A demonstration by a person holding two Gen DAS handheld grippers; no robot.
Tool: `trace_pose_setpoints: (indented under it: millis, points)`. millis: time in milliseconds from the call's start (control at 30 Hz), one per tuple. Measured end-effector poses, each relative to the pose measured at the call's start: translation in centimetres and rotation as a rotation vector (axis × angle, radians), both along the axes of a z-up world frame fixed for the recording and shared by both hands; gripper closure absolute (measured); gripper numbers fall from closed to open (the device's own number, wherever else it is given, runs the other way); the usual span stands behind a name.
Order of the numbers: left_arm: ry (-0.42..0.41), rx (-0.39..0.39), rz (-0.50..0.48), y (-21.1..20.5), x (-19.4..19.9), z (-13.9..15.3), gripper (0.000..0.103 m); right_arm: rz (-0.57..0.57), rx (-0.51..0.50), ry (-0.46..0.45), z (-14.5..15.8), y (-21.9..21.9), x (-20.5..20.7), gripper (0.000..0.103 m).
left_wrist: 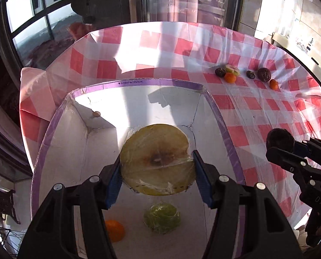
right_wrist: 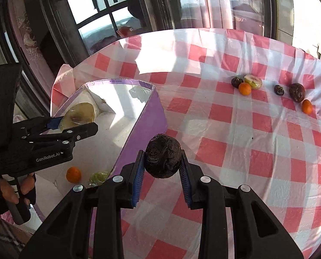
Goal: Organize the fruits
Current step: 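Carry the pear half and dark fruit with both grippers over the box, then release the pear half and dark fruit into the box from both grippers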
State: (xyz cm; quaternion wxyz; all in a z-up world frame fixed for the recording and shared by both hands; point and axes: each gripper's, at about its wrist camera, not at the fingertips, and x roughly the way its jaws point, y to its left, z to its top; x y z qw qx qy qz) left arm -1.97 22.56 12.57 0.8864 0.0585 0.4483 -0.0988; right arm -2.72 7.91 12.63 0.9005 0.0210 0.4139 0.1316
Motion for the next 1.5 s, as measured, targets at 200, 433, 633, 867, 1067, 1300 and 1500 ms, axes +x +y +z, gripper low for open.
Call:
trace_pose_setpoints:
  millis: [200,433,633,867,1067,1300,1500]
  points:
    - [0.064,0.056,0.058,4.2,0.1,-1.6,0.044,0.156,-0.048,-0.024,0.4,5.9,0.8,0.071]
    - [0.137,0.104,0.102,6.6,0.5,-3.3,0.043,0.327,-0.146,0.015,-1.4,11.6,0.8,0.071]
    - [0.204,0.102,0.127,7.3,1.1,-4.8,0.043,0.346,-0.201,0.077,-3.7,12.5,1.2,0.071]
    - [0.262,0.092,0.132,7.7,1.7,-5.8,0.043,0.303,-0.227,0.107,-5.1,12.1,2.4,0.071]
    - [0.3,0.069,0.141,8.1,2.2,-6.4,0.042,0.289,-0.253,0.107,-5.2,12.3,2.5,0.07]
    - [0.267,0.061,0.116,7.7,1.9,-5.8,0.029,0.304,-0.26,0.085,-4.9,12.9,1.9,0.043]
    - [0.074,0.028,0.176,8.5,0.7,-2.6,0.013,0.245,-0.191,0.09,-4.1,11.8,1.6,0.031]
